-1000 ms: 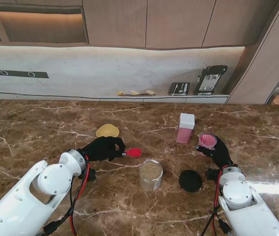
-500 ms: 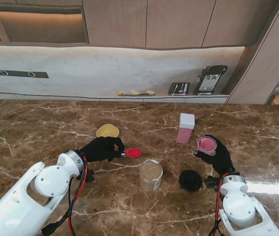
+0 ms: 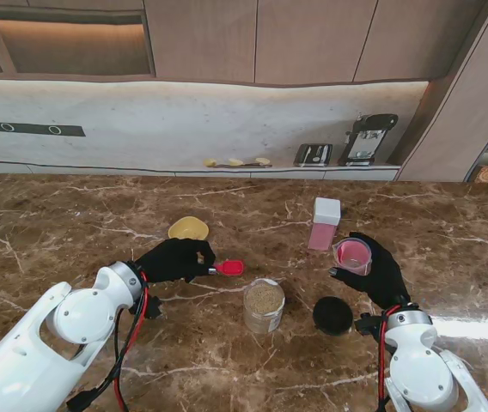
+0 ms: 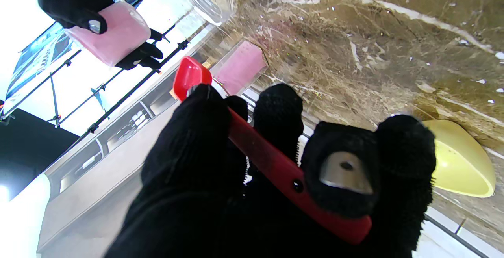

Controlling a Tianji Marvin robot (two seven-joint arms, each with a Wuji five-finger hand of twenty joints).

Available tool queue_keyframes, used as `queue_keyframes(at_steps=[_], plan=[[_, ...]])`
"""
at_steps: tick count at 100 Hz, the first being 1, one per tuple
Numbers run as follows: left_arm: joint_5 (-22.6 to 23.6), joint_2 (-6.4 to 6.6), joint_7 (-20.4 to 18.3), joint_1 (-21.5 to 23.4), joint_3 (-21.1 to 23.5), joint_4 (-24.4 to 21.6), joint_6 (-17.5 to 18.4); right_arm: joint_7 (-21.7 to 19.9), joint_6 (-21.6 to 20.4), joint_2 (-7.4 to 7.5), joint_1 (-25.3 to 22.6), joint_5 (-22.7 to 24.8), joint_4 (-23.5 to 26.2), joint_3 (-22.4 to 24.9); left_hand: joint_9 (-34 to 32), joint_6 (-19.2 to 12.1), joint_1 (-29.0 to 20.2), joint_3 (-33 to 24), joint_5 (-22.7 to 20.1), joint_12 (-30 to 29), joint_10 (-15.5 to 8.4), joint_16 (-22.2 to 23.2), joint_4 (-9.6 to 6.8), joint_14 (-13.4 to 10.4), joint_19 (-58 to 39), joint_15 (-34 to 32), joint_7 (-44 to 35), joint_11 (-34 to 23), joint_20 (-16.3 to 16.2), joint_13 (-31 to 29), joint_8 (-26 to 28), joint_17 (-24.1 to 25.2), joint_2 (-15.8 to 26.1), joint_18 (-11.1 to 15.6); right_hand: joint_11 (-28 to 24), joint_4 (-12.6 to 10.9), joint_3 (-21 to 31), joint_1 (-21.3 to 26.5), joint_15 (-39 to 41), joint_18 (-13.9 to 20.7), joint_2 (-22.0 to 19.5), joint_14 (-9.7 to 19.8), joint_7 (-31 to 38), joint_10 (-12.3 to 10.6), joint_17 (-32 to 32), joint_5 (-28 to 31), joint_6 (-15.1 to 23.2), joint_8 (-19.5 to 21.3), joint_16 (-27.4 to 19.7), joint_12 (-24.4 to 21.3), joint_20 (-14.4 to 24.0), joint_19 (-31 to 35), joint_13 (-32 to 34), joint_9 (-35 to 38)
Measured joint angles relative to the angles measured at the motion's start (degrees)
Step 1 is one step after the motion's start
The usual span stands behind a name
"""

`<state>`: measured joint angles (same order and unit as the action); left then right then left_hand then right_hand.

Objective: Measure grain into the airtight container

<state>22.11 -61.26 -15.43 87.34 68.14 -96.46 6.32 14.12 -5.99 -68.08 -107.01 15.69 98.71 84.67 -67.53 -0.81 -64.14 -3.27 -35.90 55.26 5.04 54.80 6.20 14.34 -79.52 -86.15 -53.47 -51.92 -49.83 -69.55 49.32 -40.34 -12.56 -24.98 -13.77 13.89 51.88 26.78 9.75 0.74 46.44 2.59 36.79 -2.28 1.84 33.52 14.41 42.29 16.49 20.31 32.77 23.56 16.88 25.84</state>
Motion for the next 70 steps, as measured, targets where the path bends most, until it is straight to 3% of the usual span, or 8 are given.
queue_keyframes(at_steps=[31,61,70], plan=[[0.3,0.43,-1.2,0.0,0.1,-0.6,0.0,3.0,0.3,0.34,-4.5,2.3,8.7,-2.3,0.0,0.0,0.0,0.0,0.0,0.0,0.0,0.0,0.00,0.0,0.0,0.0,0.0,0.0,0.0,0.0,0.0,0.0,0.0,0.0,-1.4,0.2,0.0,0.0,2.7,-0.2,0.0,-0.7,0.6,0.7,1.1,0.0,-0.3,0.0,0.7,0.0,0.0,0.7,2.4,2.9],[1.0,0.66,-2.7,1.2,1.1,-2.6,0.5,-4.8,1.3,1.37,-7.2,5.7,17.8,-1.6,0.0,0.0,0.0,0.0,0.0,0.0,0.0,0.0,0.00,0.0,0.0,0.0,0.0,0.0,0.0,0.0,0.0,0.0,0.0,0.0,-2.3,0.3,0.0,-0.1,4.2,-0.3,0.0,-2.0,1.3,1.2,3.5,0.0,-1.3,0.0,2.2,0.8,0.7,3.5,5.8,7.1],[1.3,0.84,-3.5,1.5,1.8,-3.3,0.5,-5.2,1.7,1.65,-7.8,5.5,20.0,-0.8,0.0,0.0,0.0,0.0,0.0,0.0,0.0,0.0,0.00,0.0,0.0,0.0,0.0,0.0,0.0,0.0,0.0,-0.3,0.0,0.0,-2.7,0.3,0.0,-0.3,4.4,-2.2,0.0,-4.3,1.8,1.7,5.3,0.0,-1.6,-0.4,2.3,0.9,0.8,4.8,8.6,10.6]])
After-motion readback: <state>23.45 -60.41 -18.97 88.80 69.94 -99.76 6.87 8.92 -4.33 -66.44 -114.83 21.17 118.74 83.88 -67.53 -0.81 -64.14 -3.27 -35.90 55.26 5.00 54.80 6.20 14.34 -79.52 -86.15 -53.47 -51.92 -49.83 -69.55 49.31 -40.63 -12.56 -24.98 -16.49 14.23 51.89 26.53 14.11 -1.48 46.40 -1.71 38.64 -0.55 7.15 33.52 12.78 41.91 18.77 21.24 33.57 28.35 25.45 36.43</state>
